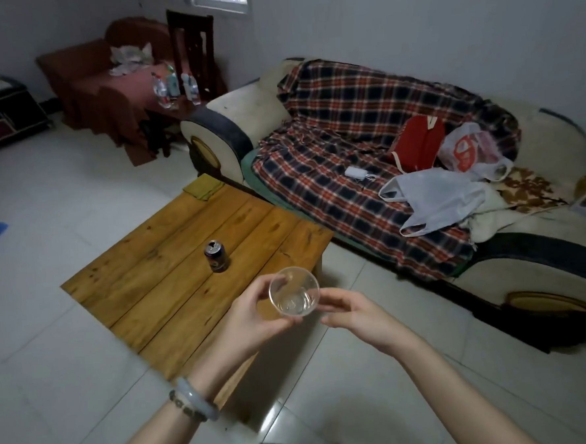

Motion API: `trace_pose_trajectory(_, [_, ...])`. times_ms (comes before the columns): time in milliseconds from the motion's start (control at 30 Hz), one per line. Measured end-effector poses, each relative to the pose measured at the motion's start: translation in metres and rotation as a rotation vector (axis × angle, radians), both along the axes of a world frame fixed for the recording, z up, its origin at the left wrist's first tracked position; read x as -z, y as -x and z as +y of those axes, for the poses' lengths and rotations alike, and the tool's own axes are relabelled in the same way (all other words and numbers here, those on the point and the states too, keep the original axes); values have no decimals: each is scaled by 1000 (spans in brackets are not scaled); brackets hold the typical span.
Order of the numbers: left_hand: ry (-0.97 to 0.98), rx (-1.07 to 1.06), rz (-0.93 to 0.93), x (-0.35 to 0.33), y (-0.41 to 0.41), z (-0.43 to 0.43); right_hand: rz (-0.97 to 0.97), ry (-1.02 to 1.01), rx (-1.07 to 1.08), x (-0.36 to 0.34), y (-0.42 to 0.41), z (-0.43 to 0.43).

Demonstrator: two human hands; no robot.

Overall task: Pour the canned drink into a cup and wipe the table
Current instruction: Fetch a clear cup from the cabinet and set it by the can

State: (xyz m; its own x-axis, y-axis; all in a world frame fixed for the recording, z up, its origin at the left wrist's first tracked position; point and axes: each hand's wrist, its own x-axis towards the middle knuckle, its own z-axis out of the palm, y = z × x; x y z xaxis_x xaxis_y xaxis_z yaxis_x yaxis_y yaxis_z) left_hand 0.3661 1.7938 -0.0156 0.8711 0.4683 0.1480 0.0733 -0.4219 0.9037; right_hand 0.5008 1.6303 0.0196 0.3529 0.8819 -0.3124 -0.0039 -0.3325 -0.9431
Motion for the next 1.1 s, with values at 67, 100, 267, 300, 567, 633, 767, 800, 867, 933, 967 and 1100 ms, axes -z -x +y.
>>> trace_pose_trajectory(67, [0,-33,12,1,-24,3,6,18,-24,3,-30,9])
trace_pose_trajectory(100, [1,-49,9,3,-36,7,5,26,-33,6,-44,14])
trace_pose_trajectory(267, [21,-137,24,14,-87,37,-4,79,-92,19,-111,60])
trace_pose_trajectory(300, [21,-157,32,18,-97,45,-5,89,-112,22,-122,72])
trace_pose_trajectory(567, [94,-304,55,59,-174,135,-7,180,-229,56,-213,192])
trace_pose_trajectory(633, [131,-371,61,72,-188,159,-6,212,-263,63,-230,226])
trace_pose_trajectory(767, [180,-498,91,93,-206,201,17,264,-340,75,-252,286])
trace_pose_trajectory(800, [193,-532,97,98,-208,208,16,275,-361,78,-256,298])
trace_pose_trajectory(867, [217,-588,106,106,-212,221,-1,281,-414,85,-262,320])
trace_pose_trajectory(933, [233,-642,119,115,-217,234,-4,278,-468,96,-269,343])
trace_pose_trajectory(967, [235,-673,126,121,-220,240,-10,282,-488,103,-272,354])
trace_pose_trajectory(1100, [270,-803,136,151,-232,257,-90,281,-568,127,-283,394])
